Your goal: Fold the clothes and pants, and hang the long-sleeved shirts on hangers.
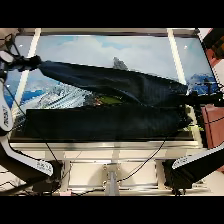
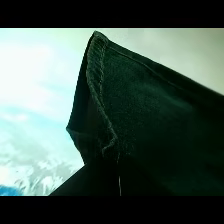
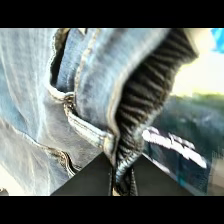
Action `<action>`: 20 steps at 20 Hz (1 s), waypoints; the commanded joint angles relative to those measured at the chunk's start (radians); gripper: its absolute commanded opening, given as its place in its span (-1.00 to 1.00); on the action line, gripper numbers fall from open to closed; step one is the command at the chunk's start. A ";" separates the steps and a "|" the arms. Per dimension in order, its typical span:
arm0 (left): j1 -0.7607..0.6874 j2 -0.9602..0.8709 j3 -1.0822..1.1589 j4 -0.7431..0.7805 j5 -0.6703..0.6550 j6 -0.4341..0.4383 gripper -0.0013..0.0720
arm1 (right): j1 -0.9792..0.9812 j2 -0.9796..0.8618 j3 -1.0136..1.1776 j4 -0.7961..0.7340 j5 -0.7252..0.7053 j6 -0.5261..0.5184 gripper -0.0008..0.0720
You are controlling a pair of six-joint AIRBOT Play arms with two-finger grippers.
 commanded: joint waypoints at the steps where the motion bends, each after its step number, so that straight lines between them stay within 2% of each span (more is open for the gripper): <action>1: 0.029 0.084 0.001 0.211 -0.267 -0.061 -0.86 | 0.000 0.000 0.010 0.023 -0.039 0.037 -0.86; 4: 0.032 0.074 0.000 0.245 -0.410 -0.060 -0.86 | 0.000 0.000 0.010 0.021 -0.038 0.039 -0.86; 12: 0.025 -0.098 -0.002 0.245 -0.531 -0.058 -0.85 | 0.000 0.000 0.010 -0.024 -0.071 0.039 -0.86; 13: 0.025 -0.123 -0.002 0.245 -0.536 -0.058 -0.74 | 0.000 0.000 0.010 -0.027 -0.071 0.039 -0.86; 14: 0.025 -0.145 -0.002 0.245 -0.538 -0.058 -0.09 | 0.000 0.000 0.010 -0.027 -0.071 0.039 -0.86; 15: 0.025 -0.159 -0.002 0.245 -0.537 -0.058 0.83 | 0.000 0.000 0.010 -0.026 -0.071 0.039 -0.86; 16: 0.025 -0.168 -0.002 0.245 -0.537 -0.058 0.95 | 0.002 0.000 0.010 -0.025 -0.071 0.039 -0.86; 20: 0.031 -0.142 -0.001 0.262 -0.542 -0.056 0.95 | 0.002 0.000 0.010 -0.023 -0.076 0.039 -0.86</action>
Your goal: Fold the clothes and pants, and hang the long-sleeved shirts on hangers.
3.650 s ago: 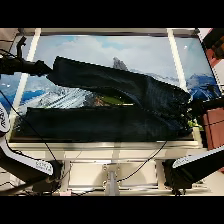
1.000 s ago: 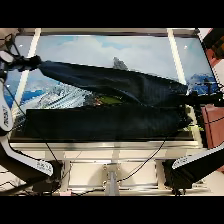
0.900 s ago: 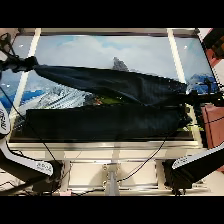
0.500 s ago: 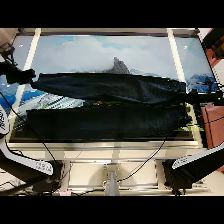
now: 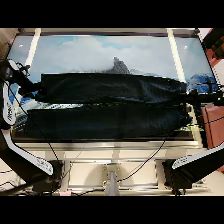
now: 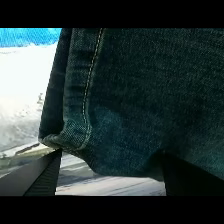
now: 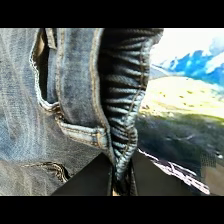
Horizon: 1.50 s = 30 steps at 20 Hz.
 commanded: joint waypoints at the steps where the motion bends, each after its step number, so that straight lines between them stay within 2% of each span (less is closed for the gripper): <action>1: 0.008 0.019 0.000 0.049 -0.038 0.029 0.95 | 0.001 0.000 0.000 -0.002 -0.011 0.000 -0.86; 5: 0.044 0.055 0.000 0.202 -0.257 0.159 0.94 | 0.001 0.000 0.000 -0.002 -0.048 0.001 -0.86; 6: 0.065 0.059 0.000 0.200 -0.291 0.161 0.87 | 0.001 0.000 0.000 -0.002 -0.047 0.001 -0.86; 7: 0.086 0.064 0.000 0.190 -0.307 0.159 0.64 | 0.001 0.000 0.000 -0.002 -0.046 0.001 -0.86; 8: 0.109 0.069 0.000 0.161 -0.317 0.160 0.58 | 0.001 0.000 0.000 -0.002 -0.046 0.001 -0.86; 12: 0.180 0.076 -0.001 0.039 -0.316 0.160 0.58 | 0.001 0.000 0.000 0.000 -0.046 0.009 -0.86; 16: 0.200 0.071 -0.013 0.039 -0.315 0.189 0.58 | 0.001 0.000 0.000 0.000 -0.047 0.027 -0.86; 20: 0.201 0.070 -0.112 0.022 -0.251 0.239 0.57 | 0.001 0.000 0.000 0.000 -0.048 0.027 -0.86; 22: 0.200 0.070 -0.173 0.009 -0.194 0.254 0.31 | 0.001 0.000 0.000 0.000 -0.048 0.027 -0.86; 26: 0.200 0.068 -0.254 -0.077 -0.055 0.280 0.29 | 0.001 0.000 0.000 0.001 -0.047 0.027 -0.86; 27: 0.200 0.067 -0.255 -0.105 -0.022 0.288 -0.04 | 0.001 0.000 0.000 0.006 -0.048 0.027 -0.86; 28: 0.200 0.065 -0.255 -0.126 0.009 0.288 -0.27 | 0.001 0.000 0.000 0.015 -0.048 0.027 -0.86; 30: 0.200 0.060 -0.255 -0.141 0.052 0.287 -0.52 | 0.001 0.000 0.000 0.037 -0.048 0.027 -0.86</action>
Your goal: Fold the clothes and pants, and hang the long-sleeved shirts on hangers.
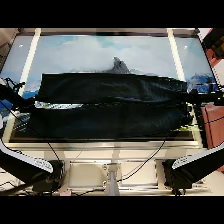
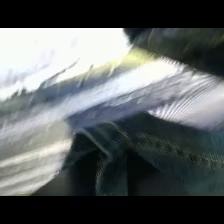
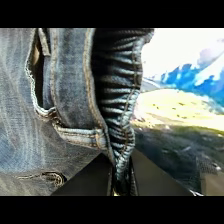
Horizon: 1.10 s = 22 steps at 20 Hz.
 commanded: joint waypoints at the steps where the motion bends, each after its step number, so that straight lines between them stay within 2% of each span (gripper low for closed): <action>1: 0.000 -0.012 -0.016 -0.052 0.103 0.012 -0.68 | 0.001 0.000 0.000 0.031 0.001 0.000 -0.86; 2: 0.000 -0.019 -0.016 -0.052 0.103 0.011 -0.85 | 0.001 0.000 0.000 0.035 0.000 0.000 -0.86; 5: 0.000 -0.033 -0.016 -0.052 0.147 0.005 -0.86 | 0.001 0.000 0.000 0.055 -0.017 0.000 -0.86; 10: -0.011 -0.032 -0.015 -0.051 0.409 -0.186 -0.86 | 0.026 0.000 0.000 0.064 -0.163 0.046 -0.86; 16: -0.069 -0.032 -0.015 -0.053 0.656 -0.316 -0.86 | 0.095 0.000 0.000 0.065 -0.414 0.098 -0.86; 19: -0.105 -0.032 -0.014 -0.053 0.730 -0.319 -0.86 | 0.098 0.000 0.000 0.067 -0.440 0.102 -0.86; 22: -0.115 -0.030 -0.014 -0.053 0.721 -0.336 -0.86 | 0.098 0.000 0.000 0.068 -0.435 0.102 -0.86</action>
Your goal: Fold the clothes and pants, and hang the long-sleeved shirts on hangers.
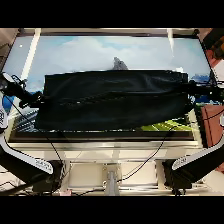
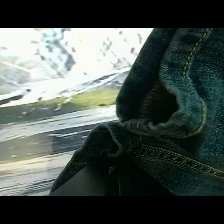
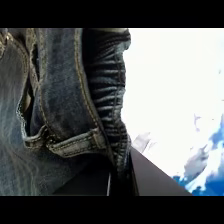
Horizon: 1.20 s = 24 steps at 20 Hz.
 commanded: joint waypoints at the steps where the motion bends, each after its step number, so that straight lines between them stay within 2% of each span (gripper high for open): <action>1: -0.016 0.005 0.000 -0.003 0.641 -0.047 -0.86 | 0.005 0.000 0.000 0.002 -0.024 0.009 -0.86; 9: -0.031 0.062 0.030 -0.006 0.895 -0.091 -0.86 | 0.006 0.000 0.000 0.051 -0.003 0.009 -0.86; 17: -0.050 0.063 0.040 -0.006 0.893 -0.090 -0.85 | 0.005 0.000 0.000 0.053 0.018 0.009 -0.84; 18: -0.050 0.063 0.040 -0.006 0.890 -0.090 -0.75 | 0.005 0.000 0.000 0.053 0.018 0.009 -0.61; 19: -0.050 0.064 0.040 -0.006 0.877 -0.090 -0.17 | 0.005 0.000 0.000 0.053 0.020 0.009 -0.16; 20: -0.049 0.064 0.040 -0.006 0.862 -0.090 0.52 | 0.005 0.000 0.000 0.053 0.029 0.009 0.22; 21: -0.049 0.067 0.040 -0.005 0.838 -0.089 0.71 | 0.005 0.000 0.000 0.053 0.051 0.009 0.31; 24: -0.045 0.095 0.040 0.015 0.715 -0.027 0.71 | -0.012 0.007 0.000 0.050 0.137 0.009 0.31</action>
